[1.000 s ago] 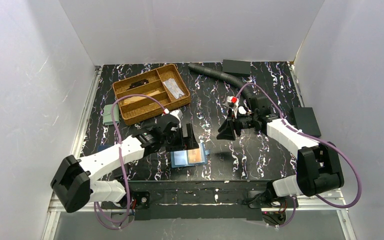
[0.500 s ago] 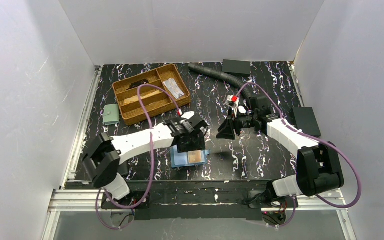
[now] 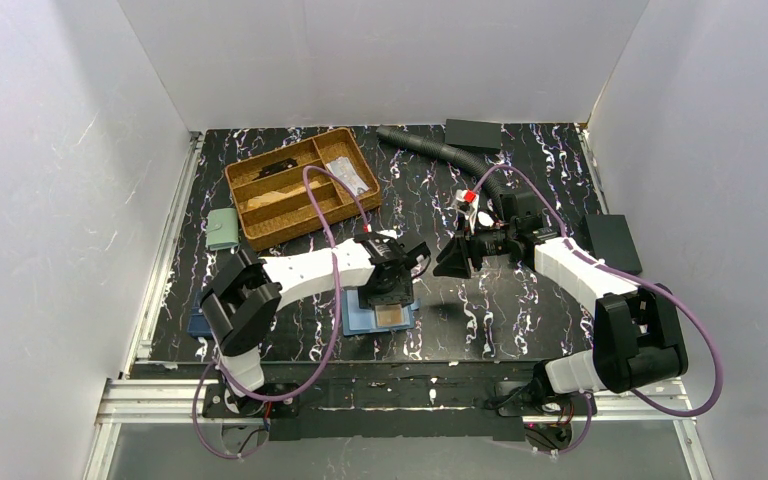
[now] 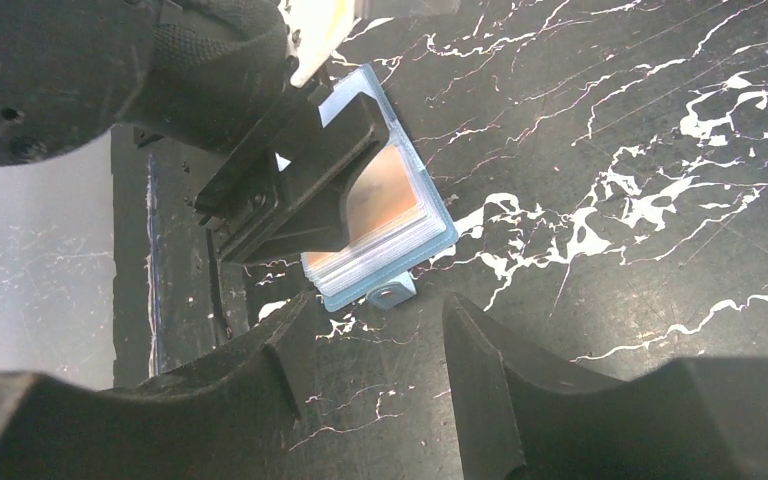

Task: Take the credit cards out of the card holder
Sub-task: Remove the credit card from the card holder.

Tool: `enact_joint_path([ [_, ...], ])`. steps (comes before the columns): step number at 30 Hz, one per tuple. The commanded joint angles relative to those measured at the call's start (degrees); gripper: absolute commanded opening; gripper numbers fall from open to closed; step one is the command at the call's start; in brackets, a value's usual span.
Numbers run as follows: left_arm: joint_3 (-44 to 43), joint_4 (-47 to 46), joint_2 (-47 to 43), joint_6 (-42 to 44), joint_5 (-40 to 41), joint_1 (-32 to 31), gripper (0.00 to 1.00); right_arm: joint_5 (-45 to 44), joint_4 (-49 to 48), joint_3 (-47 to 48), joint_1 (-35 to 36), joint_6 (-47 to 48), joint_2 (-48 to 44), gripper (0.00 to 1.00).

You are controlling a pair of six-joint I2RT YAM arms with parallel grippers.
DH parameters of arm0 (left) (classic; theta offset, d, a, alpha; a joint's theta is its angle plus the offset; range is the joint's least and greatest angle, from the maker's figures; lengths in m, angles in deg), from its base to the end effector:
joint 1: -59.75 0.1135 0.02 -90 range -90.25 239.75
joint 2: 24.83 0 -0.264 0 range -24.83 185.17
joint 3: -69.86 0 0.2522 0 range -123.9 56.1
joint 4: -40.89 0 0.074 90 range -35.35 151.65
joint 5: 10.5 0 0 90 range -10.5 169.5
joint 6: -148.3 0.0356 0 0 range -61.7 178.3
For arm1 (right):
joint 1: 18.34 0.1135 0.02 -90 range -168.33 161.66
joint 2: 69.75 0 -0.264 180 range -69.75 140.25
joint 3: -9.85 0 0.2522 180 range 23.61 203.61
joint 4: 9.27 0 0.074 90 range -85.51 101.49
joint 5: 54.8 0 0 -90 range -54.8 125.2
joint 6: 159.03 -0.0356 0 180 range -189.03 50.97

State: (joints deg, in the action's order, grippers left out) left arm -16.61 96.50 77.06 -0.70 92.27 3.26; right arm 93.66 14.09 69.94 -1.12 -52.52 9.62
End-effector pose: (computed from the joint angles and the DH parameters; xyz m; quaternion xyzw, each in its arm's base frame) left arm 0.2014 -0.2899 0.2020 -0.0398 0.9796 -0.0800 0.1802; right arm 0.2561 0.1111 0.2270 -0.4195 0.7079 0.4494 0.3477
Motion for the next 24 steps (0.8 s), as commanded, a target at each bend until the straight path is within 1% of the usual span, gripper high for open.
enact_joint_path([
  [1, -1.89, 2.32, 0.71, -0.33, 1.77, -0.33, 0.62, 0.69, -1.61, 1.03, -0.43, -0.29, -0.91, 0.57],
  [9, -3.02, 1.84, 2.41, 0.69, 1.98, -0.36, 0.62, 0.78, -1.52, 1.09, -0.43, -0.32, -0.66, 0.57],
  [18, -1.39, 1.84, 2.96, 0.31, 2.43, -0.35, 0.62, 0.87, -1.52, 1.09, -0.52, -0.30, -0.62, 0.57],
  [24, -0.94, 1.84, 3.25, 0.36, 2.43, -0.34, 0.58, 0.95, -1.52, 1.08, -0.61, -0.35, -0.62, 0.57],
])
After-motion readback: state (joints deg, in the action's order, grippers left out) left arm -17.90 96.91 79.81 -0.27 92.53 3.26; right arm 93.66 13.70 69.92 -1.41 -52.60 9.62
